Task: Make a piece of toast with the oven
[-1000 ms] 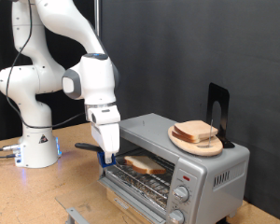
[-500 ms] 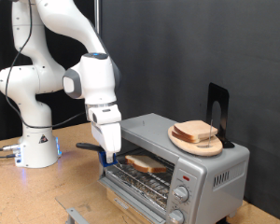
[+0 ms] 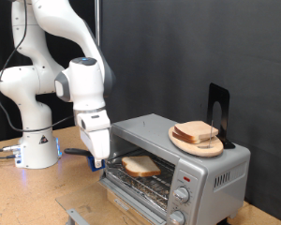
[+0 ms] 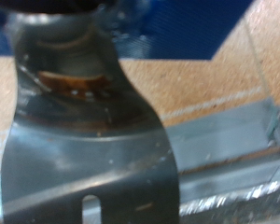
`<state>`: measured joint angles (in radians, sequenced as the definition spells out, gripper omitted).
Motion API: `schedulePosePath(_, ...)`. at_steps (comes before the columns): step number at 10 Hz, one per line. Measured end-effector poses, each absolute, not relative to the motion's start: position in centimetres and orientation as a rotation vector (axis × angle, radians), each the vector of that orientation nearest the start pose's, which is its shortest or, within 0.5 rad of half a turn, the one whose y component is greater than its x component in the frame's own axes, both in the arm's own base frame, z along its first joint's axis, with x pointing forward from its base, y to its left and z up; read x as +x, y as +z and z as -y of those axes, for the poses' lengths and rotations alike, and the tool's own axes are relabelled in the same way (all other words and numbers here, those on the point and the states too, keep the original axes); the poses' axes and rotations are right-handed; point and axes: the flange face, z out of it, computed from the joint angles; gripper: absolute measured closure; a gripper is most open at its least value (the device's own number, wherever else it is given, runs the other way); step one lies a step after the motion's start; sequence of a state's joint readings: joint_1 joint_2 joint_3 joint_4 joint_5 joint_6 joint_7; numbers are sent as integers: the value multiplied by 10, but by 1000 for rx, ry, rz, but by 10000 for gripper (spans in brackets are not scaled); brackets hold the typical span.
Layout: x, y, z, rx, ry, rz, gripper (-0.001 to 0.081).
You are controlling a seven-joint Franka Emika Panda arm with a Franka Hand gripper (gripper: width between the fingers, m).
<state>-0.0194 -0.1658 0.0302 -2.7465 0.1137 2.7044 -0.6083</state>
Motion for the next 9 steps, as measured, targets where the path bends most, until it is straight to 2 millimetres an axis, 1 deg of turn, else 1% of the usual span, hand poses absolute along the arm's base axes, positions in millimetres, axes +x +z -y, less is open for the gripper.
schedulePosePath(2, 397, 282, 12, -3014, -212, 796, 405)
schedulePosePath(5, 393, 283, 21, -3014, -215, 786, 405)
schedulePosePath(7, 393, 283, 21, -3018, -216, 768, 405)
schedulePosePath(9, 398, 284, 15, -3033, -219, 702, 405)
